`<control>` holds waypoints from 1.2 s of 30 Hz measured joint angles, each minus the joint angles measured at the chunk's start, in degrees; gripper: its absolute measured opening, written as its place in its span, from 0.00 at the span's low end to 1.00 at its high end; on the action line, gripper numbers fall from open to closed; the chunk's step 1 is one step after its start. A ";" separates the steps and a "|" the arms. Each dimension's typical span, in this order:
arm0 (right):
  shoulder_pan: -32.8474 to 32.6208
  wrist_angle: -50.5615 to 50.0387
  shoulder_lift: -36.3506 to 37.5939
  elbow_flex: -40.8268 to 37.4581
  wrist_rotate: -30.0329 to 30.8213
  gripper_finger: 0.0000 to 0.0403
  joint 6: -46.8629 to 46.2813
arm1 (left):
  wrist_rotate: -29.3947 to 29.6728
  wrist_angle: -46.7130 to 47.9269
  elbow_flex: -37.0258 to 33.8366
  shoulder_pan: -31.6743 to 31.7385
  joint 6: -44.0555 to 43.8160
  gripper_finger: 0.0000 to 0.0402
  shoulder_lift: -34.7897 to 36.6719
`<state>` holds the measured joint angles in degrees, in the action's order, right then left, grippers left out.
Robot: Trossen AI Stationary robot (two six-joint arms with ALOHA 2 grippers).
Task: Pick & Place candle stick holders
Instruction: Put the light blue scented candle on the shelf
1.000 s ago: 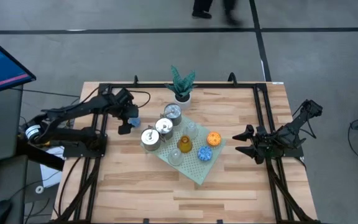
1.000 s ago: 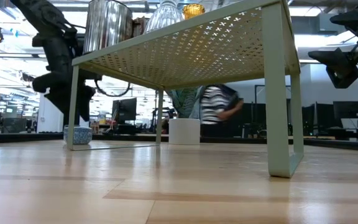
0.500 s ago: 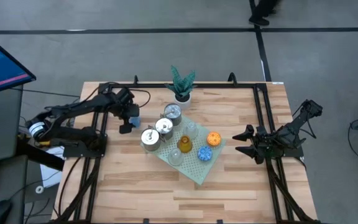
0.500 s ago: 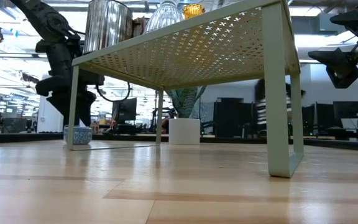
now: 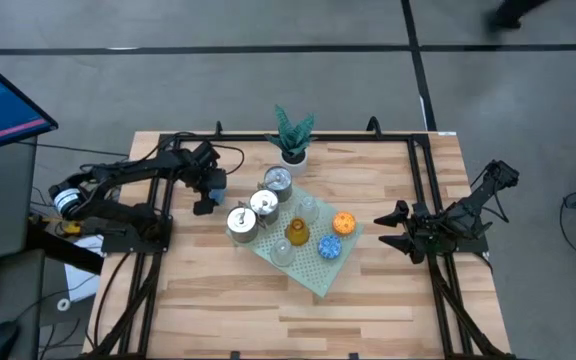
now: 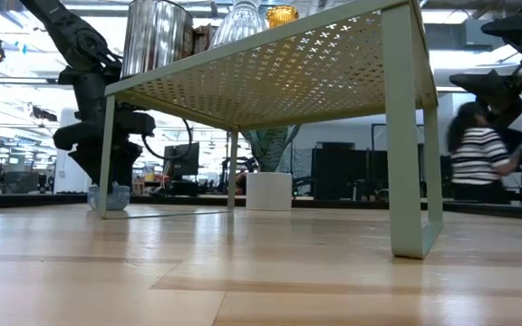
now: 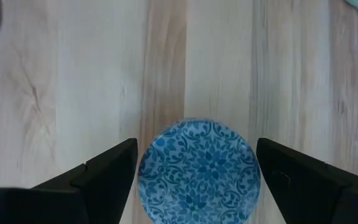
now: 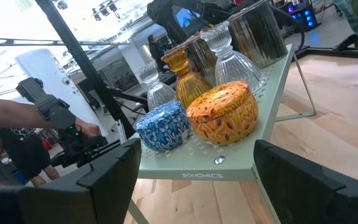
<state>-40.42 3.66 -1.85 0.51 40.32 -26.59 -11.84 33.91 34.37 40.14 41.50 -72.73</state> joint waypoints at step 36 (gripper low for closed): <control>0.00 0.00 0.00 0.00 0.01 0.75 0.04 | -2.35 -2.80 -6.22 1.07 0.06 0.82 2.95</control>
<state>-40.42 3.66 -1.85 0.51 40.33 -26.55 -14.18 31.10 28.15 41.21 41.55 -69.78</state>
